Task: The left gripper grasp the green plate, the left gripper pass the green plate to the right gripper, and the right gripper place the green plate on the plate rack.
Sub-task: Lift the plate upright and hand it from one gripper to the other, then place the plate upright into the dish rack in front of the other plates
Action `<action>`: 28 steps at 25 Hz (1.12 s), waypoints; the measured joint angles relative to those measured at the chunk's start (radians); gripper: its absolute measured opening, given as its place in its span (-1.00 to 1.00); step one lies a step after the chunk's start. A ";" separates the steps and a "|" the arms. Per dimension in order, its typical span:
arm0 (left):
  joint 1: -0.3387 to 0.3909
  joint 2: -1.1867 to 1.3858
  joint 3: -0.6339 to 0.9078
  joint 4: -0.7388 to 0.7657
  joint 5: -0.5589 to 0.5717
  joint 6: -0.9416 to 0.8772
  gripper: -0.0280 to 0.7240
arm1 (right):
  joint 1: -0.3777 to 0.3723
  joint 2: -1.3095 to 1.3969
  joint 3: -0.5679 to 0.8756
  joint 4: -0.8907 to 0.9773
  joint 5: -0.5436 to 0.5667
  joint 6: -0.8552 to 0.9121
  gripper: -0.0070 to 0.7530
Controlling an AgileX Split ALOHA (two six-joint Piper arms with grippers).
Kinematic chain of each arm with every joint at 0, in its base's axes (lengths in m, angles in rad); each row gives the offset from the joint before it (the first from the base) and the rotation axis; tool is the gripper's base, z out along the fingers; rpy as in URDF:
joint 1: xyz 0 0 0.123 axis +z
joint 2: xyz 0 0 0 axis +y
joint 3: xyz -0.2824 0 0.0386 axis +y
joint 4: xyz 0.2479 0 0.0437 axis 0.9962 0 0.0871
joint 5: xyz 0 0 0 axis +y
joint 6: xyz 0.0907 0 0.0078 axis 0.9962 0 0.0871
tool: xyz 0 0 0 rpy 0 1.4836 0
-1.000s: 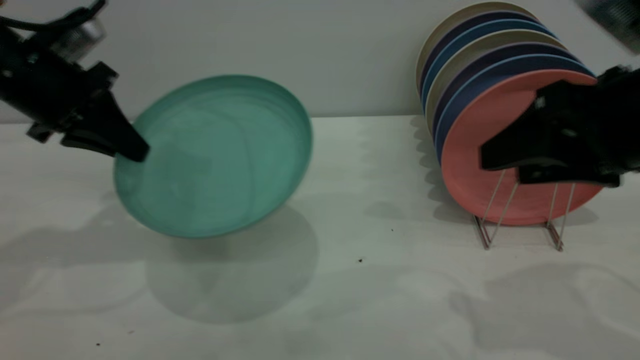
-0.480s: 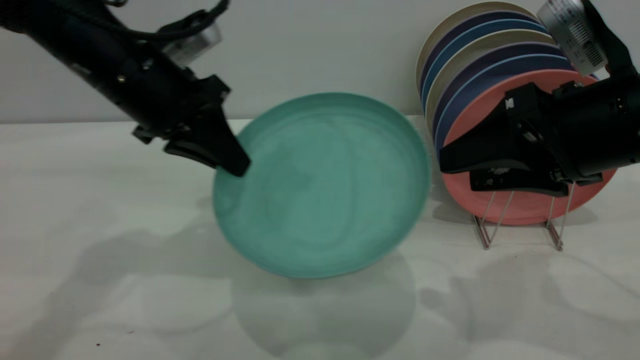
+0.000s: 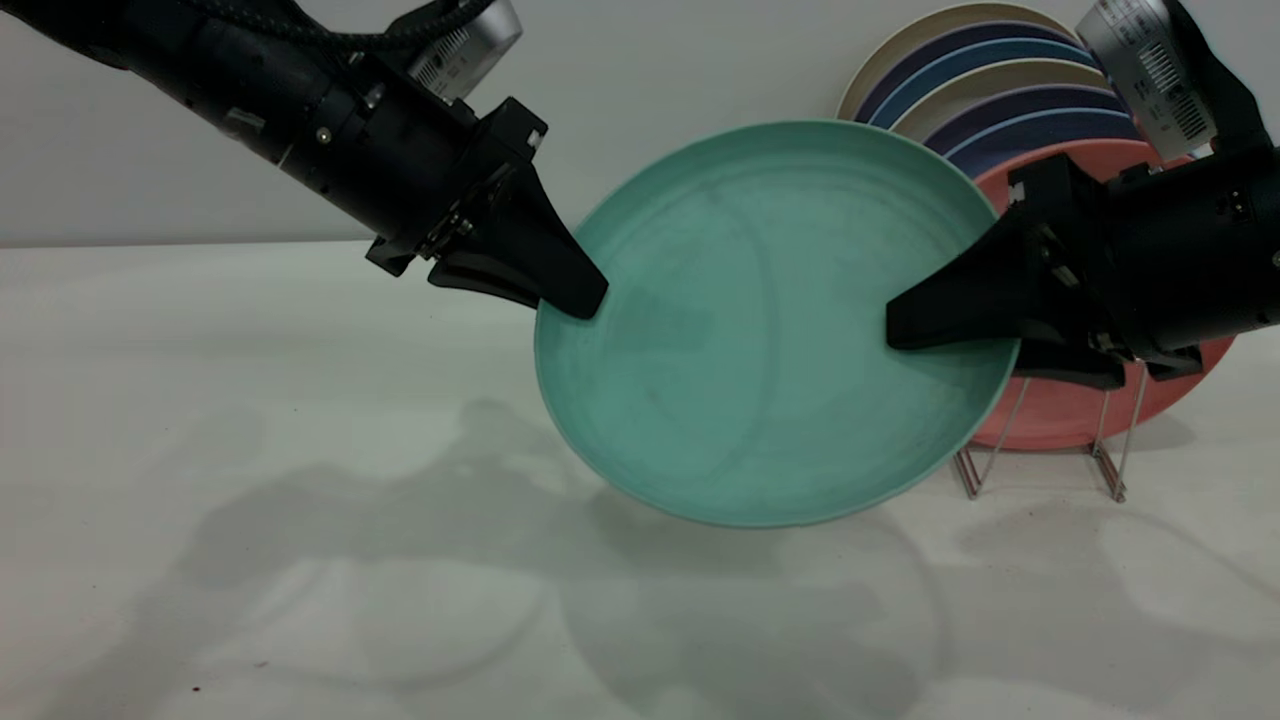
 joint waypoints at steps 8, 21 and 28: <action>0.137 0.000 0.000 -0.026 0.186 -0.009 0.13 | 0.001 0.000 0.000 0.000 -0.009 -0.031 -0.80; 0.415 -0.002 -0.022 0.400 0.242 -0.268 0.75 | 0.001 -0.132 -0.059 -0.492 -0.188 -0.233 -0.80; 0.415 -0.002 -0.047 0.822 0.173 -0.602 0.61 | 0.001 -0.214 -0.251 -1.188 -0.229 0.062 -0.80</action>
